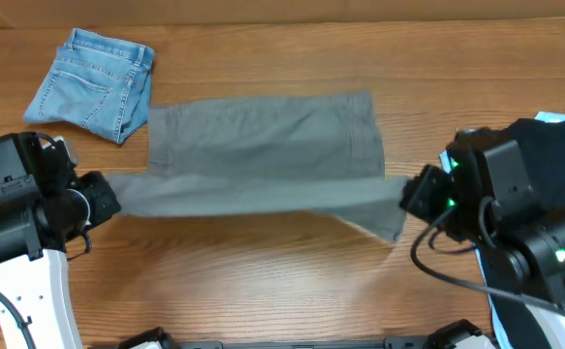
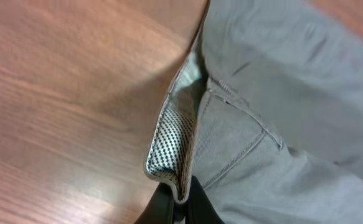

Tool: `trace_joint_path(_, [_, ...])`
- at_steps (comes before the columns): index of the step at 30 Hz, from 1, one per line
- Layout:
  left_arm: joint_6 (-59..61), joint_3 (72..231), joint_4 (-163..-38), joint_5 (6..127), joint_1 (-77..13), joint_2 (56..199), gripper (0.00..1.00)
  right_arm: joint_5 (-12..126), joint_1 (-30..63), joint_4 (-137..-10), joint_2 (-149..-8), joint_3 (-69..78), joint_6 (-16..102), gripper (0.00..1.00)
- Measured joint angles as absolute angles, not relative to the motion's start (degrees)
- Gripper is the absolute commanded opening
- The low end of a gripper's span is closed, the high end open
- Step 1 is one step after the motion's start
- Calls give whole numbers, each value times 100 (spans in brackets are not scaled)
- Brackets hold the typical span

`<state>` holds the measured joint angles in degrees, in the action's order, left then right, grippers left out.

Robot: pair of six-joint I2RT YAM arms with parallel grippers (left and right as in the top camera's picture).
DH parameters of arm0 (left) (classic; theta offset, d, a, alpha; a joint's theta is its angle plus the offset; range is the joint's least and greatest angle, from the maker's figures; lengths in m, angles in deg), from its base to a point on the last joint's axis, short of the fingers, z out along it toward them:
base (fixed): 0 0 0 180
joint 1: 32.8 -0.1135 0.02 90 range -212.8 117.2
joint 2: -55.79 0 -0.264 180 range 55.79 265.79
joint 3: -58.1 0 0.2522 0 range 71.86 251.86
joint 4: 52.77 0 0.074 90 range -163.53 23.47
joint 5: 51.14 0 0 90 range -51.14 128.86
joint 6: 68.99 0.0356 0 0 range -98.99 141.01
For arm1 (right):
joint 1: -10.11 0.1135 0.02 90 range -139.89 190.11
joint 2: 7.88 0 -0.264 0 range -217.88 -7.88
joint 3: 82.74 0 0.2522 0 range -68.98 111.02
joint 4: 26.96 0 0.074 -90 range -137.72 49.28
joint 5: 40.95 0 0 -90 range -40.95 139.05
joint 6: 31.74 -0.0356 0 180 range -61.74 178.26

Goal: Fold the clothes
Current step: 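Grasp near hem corners and fold them forward toward the far edge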

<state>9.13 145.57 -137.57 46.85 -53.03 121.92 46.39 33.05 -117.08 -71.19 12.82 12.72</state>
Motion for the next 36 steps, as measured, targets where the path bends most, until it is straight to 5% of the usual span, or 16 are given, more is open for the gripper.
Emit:
trace_joint_path(19, [819,14542,-10960,4809,-4403,14728,4,4377,2260,-8101,-10024,1282,1926,4])
trace_joint_path(22, [769,14542,-10512,4803,-4381,15053,12,4421,2247,-7579,-10328,1282,1980,5])
trace_joint_path(23, [765,14542,-10387,4787,-4363,15147,18,4418,2245,-7432,-10417,1282,1987,17])
trace_joint_path(25, [774,14542,-10129,4722,-4320,15333,61,4348,2219,-7139,-10644,1282,2013,88])
trace_joint_path(28, [756,14542,-9904,4621,-4261,15591,69,4228,2127,-7052,-10883,1288,2037,96])
trace_joint_path(36, [809,14548,-11169,4457,-4372,15637,70,4049,1618,-8945,-10994,1302,2077,91])
